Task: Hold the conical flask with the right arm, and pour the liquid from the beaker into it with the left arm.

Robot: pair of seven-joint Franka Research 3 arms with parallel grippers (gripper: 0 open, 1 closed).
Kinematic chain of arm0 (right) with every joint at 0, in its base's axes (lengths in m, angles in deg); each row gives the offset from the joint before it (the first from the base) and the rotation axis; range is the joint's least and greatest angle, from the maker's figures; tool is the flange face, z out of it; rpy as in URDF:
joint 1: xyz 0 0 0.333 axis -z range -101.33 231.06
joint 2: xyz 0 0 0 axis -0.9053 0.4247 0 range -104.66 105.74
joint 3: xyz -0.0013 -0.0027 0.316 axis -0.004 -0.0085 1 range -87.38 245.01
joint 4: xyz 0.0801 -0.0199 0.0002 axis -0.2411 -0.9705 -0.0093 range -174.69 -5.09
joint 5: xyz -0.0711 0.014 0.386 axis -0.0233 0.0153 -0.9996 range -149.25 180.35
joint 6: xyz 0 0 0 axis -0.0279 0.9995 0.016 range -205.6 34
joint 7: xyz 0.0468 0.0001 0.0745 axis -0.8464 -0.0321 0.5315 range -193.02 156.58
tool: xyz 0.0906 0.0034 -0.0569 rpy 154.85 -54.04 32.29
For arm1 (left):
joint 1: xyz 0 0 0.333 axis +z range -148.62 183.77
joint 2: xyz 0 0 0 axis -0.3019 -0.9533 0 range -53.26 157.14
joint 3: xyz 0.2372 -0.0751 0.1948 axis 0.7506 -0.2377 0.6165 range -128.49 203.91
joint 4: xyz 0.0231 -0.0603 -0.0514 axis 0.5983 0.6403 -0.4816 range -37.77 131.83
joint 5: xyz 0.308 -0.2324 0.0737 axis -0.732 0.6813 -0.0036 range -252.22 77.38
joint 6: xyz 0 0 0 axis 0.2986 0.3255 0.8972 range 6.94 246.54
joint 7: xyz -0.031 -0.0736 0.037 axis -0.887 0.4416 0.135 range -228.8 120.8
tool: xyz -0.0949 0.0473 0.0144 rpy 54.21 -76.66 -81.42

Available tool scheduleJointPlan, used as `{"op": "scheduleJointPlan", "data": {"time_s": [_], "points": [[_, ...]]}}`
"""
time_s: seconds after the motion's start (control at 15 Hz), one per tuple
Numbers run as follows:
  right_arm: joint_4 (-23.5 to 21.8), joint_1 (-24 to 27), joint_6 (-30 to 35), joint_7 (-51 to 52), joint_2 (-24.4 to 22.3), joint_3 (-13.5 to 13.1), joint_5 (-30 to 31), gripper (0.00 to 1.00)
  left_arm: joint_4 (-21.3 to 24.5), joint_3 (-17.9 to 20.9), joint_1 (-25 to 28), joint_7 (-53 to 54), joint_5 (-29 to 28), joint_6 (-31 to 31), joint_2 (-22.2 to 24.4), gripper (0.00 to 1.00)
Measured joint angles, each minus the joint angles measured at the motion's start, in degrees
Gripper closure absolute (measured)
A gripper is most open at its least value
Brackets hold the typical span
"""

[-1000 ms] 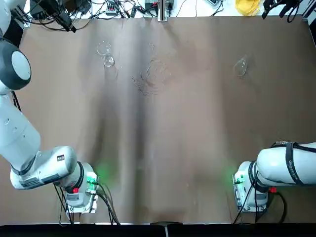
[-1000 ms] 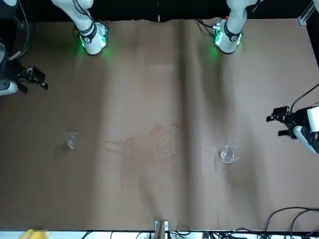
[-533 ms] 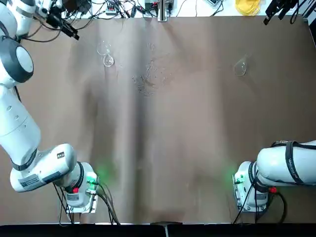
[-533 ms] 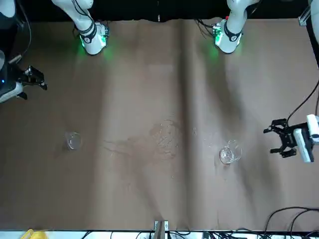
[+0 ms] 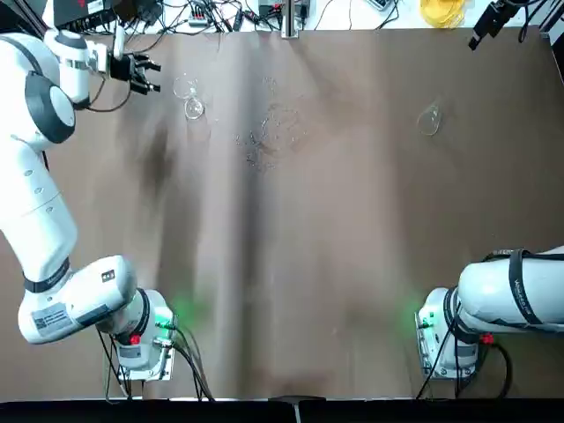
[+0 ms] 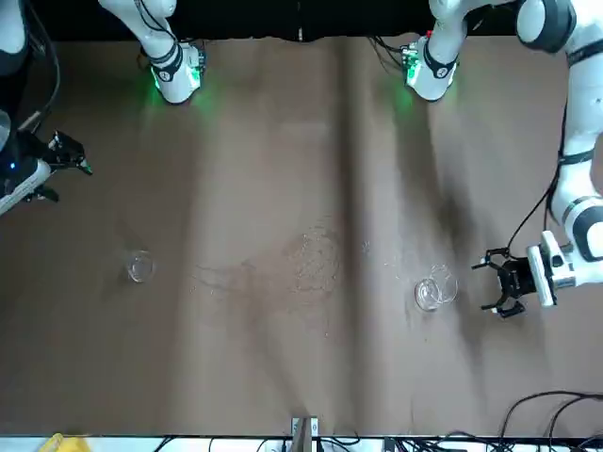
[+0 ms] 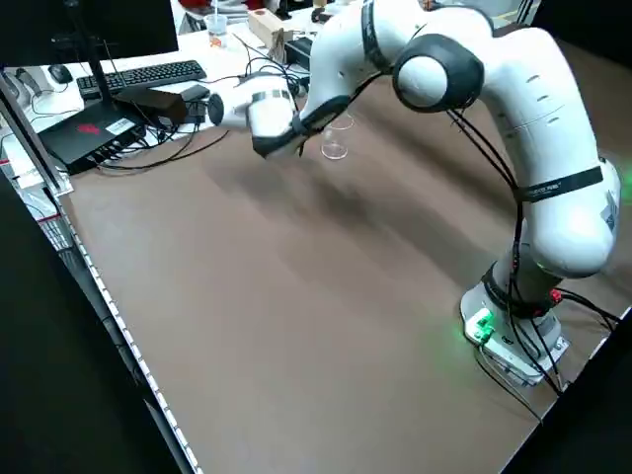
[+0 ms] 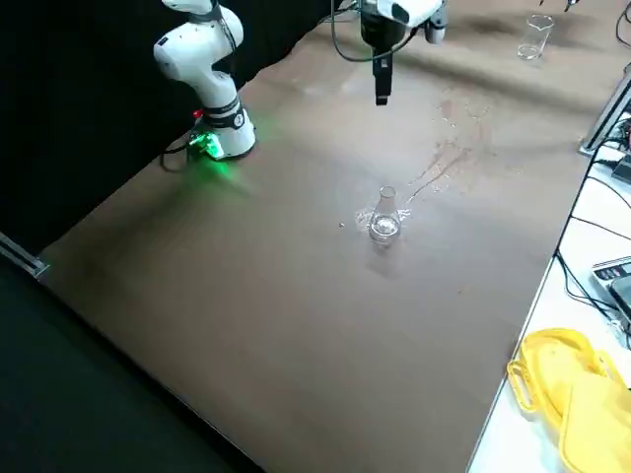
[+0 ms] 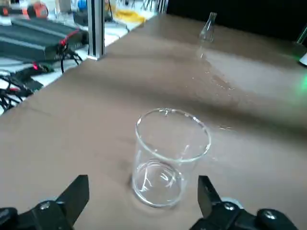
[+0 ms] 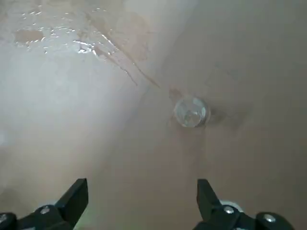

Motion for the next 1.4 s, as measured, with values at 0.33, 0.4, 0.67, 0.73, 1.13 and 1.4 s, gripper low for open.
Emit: {"op": "scheduleJointPlan", "data": {"time_s": [0.33, 0.4, 0.67, 0.73, 1.13, 1.4], "points": [[0.0, 4.7, -0.4, 12.1, 2.8, -0.3, -6.1, 0.0, -0.1, 0.0, 1.0, 7.3, 4.7, 0.0, -6.9, 0.0], [0.0, 5.7, -0.4, 14.3, 3.3, -0.3, -8.2, 0.0, -0.2, 0.0, 1.1, 7.9, 4.9, 0.0, -7.9, 0.0], [-0.1, 12.8, 0.1, 34.2, 8.1, -0.4, -18.7, 0.0, -0.8, -0.6, 1.0, 14.0, 7.7, 0.0, -10.4, 0.0], [-0.1, 14.2, 0.4, 38.4, 9.4, -0.4, -21.1, 0.0, -0.9, -0.7, 1.0, 14.7, 9.4, -0.1, -10.7, 0.0], [0.5, 19.1, 4.7, 55.8, 16.7, -0.4, -30.7, 0.0, -0.9, -2.1, 0.3, 15.2, 11.9, -0.3, -11.9, 0.0], [0.7, 22.8, 8.5, 68.9, 23.2, -0.5, -37.3, 0.0, -0.9, -4.1, 0.2, 15.2, 12.2, -0.3, -12.7, 0.0]]}}
